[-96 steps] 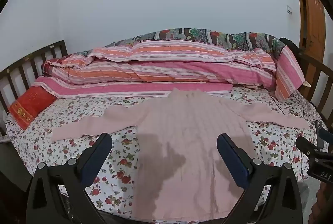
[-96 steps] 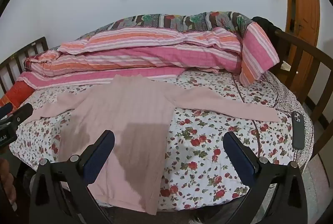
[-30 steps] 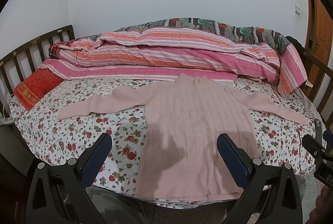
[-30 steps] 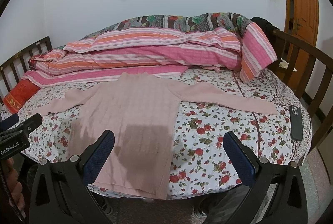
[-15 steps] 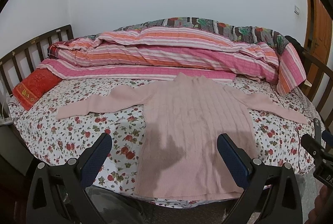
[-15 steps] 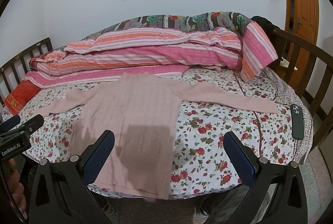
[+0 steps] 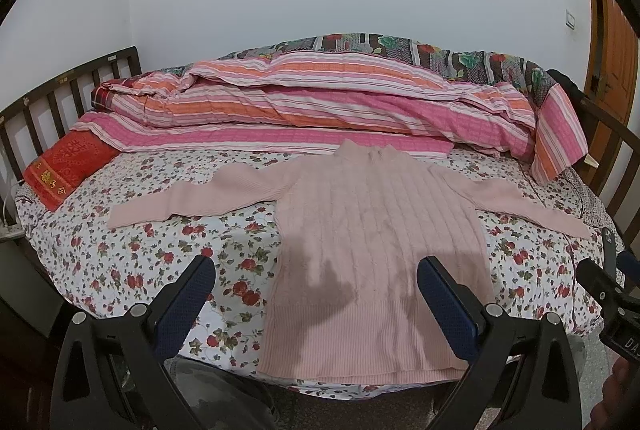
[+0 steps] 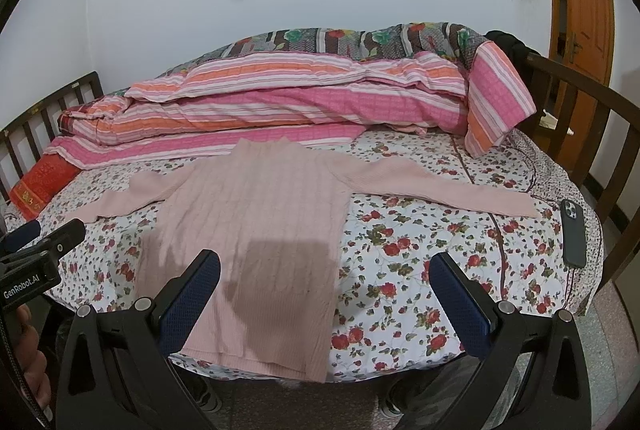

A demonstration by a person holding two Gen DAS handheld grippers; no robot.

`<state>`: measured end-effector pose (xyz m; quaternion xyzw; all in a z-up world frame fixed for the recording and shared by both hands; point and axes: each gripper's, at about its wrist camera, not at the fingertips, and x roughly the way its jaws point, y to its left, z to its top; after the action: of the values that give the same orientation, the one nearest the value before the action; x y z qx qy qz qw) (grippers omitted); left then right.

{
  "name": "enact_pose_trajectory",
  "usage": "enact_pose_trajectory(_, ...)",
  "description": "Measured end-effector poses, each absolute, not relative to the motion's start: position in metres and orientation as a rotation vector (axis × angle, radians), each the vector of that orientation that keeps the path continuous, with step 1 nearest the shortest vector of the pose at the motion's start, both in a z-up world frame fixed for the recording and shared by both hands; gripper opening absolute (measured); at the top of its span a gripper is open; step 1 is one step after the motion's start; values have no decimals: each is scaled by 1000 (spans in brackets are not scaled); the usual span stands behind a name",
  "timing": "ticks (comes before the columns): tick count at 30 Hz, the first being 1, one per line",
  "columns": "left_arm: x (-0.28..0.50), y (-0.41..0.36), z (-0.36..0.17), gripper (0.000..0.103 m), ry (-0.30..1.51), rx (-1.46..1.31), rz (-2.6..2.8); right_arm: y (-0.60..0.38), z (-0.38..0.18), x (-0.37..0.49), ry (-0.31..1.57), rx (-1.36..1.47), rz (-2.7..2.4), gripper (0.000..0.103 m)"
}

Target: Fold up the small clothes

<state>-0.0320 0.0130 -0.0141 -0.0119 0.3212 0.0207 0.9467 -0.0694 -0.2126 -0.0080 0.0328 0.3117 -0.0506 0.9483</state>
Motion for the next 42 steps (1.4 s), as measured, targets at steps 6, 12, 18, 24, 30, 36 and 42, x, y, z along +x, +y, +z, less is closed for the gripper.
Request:
enact_pose_trajectory(6,-32,14,-14,102,652,-25,42,-208,-9,-69,634,66,-99,102)
enact_pose_trajectory(12,-33,16,-13,102,634,-55,5,-208,-10,-69,634,67,-96,102)
enact_pose_trajectory(18,-28,19,-16,102,609,-81,-38,-207,-14,-64,638,68,-83,102)
enact_pose_trajectory(24,-13,30,-32,102,617,-95,-46,-206,-26,-50,650,52,-75,102)
enact_pose_trajectory(30,15,61,-61,101,647,-188,-50,-209,-45,-32,654,33,-70,102)
enact_pose_trajectory(36,47,100,-97,101,685,-240,-58,-218,-65,-6,650,30,-64,102)
enact_pose_trajectory(42,82,157,-137,100,727,-333,31,-227,-87,24,618,26,-61,101)
